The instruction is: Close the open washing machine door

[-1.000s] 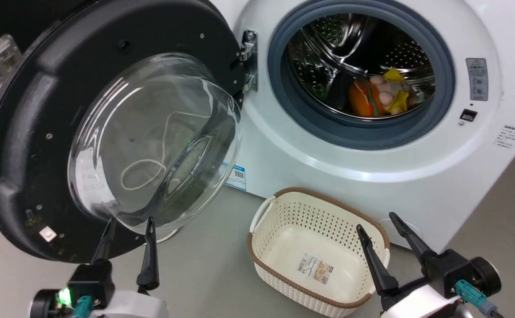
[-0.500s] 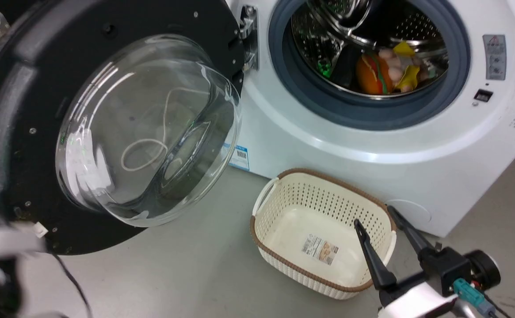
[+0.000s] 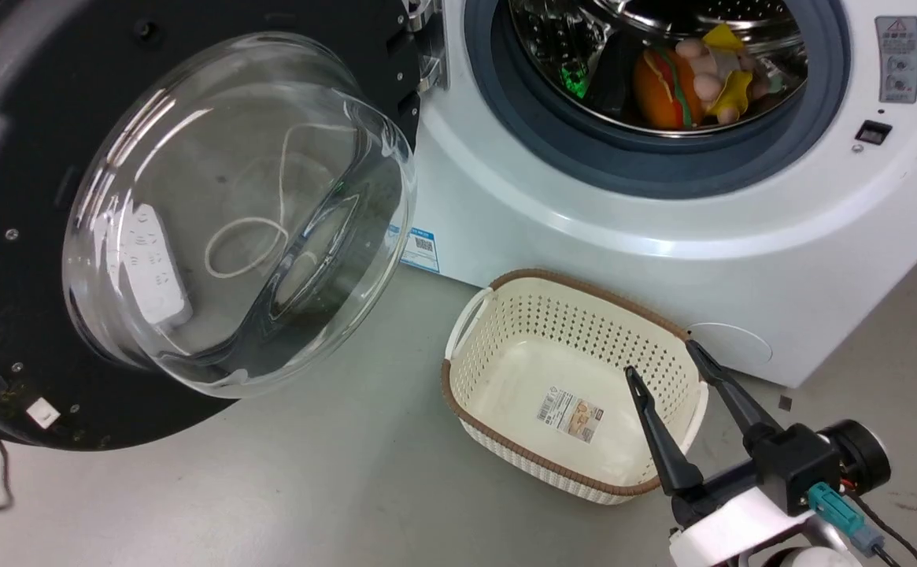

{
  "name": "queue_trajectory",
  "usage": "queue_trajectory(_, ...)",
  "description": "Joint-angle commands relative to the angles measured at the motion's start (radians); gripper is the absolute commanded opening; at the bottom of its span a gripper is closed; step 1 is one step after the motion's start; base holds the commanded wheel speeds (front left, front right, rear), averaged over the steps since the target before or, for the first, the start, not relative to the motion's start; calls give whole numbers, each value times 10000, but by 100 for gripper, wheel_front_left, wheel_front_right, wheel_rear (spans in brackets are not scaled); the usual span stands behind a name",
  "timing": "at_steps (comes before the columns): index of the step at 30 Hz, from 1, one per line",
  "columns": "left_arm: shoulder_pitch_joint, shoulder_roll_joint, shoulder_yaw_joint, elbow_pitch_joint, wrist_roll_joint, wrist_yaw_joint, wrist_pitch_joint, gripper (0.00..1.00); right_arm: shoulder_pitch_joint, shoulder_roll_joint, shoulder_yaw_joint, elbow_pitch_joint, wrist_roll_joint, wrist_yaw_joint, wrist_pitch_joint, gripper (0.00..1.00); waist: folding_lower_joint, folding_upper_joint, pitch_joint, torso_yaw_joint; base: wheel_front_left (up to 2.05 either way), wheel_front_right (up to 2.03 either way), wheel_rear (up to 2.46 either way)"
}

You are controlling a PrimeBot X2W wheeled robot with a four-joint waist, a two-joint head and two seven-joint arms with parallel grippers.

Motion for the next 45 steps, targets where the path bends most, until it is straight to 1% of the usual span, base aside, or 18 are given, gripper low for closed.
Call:
queue_trajectory(1, -248, 78, 190, 217, -652, 151, 682, 0, -180, -71, 21, 22, -29, 7, -131, 100, -1, 0, 56, 38, 0, 0, 0)
queue_trajectory(4, -222, 23, 268, 315, -1613, 132, 1928, 0, -210, -81, 46, 36, -55, 7, -198, 100, -1, 0, 112, 97, 0, 0, 0)
queue_trajectory(5, -222, 23, 268, 315, -1613, 132, 1928, 0, -210, -81, 46, 36, -55, 7, -198, 100, -1, 0, 112, 97, 0, 0, 0)
queue_trajectory(6, -173, -136, 341, 214, -2293, 109, 2693, 0, -231, -77, 70, 52, -74, 7, -241, 100, -1, 0, 116, 138, 0, 0, 0)
queue_trajectory(7, -101, -196, 356, 127, -2557, 86, 3022, 0, -243, -73, 80, 62, -77, 7, -262, 100, -1, 0, 105, 163, 0, 0, 0)
queue_trajectory(10, 67, -329, 376, -59, -3040, 59, 3624, 0, -253, -65, 100, 74, -81, 7, -305, 100, -1, 0, 75, 222, 0, 0, 0)
queue_trajectory(12, 364, -533, 329, -448, -3720, -46, 4521, 0, -257, -60, 125, 114, -87, 7, -368, 100, -1, 0, -6, 311, 0, 0, 0)
queue_trajectory(13, 364, -533, 329, -448, -3720, -46, 4521, 0, -257, -60, 125, 114, -87, 7, -368, 100, -1, 0, -6, 311, 0, 0, 0)
queue_trajectory(14, 583, -706, 339, -772, -4258, -82, 5146, 0, -269, -61, 142, 142, -98, 7, -410, 100, -1, 0, -81, 354, 0, 0, 0)
queue_trajectory(17, 870, -823, 326, -1127, -4623, -67, 5655, 0, -260, -56, 113, 143, -106, 7, -451, 100, -1, 0, -161, 406, 0, 0, 0)
queue_trajectory(18, 1302, -1106, 281, -1728, -5178, -13, 6336, 0, -228, -45, 29, 167, -105, 8, -515, 100, -1, 0, -304, 484, 0, 0, 0)
queue_trajectory(20, 1744, -1434, 242, -2381, -5675, 67, 6888, 0, -174, -24, -69, 204, -111, 8, -580, 100, -1, 0, -500, 512, 0, 0, 0)
queue_trajectory(23, 2092, -1704, 151, -2810, -5826, 94, 7098, 0, -123, -1, -165, 232, -105, 8, -600, 100, -1, 0, -686, 453, 0, 0, 0)
queue_trajectory(25, 2668, -2267, -60, -3449, -5869, 119, 7175, 0, -14, 36, -360, 249, -90, 8, -603, 100, -1, 0, -971, 294, 0, 0, 0)
queue_trajectory(26, 2668, -2267, -60, -3449, -5869, 119, 7175, 0, -14, 36, -360, 249, -90, 8, -603, 100, -1, 0, -971, 294, 0, 0, 0)
queue_trajectory(32, 3791, -3519, -774, -4466, -5809, -37, 7173, 0, 139, 76, -868, 170, -170, 8, -606, 100, -1, 0, -1310, -212, 0, 0, 0)
queue_trajectory(35, 4328, -3960, -1318, -4906, -5720, -97, 6933, 0, 178, 83, -1020, 98, -224, 8, -583, 100, -1, 0, -1329, -587, 0, 0, 0)
queue_trajectory(45, 5140, -4216, -3500, -4975, -6400, -593, 5349, 0, 108, 89, -1645, -178, -199, 8, -352, 100, -1, 0, -893, -2301, 0, 0, 0)
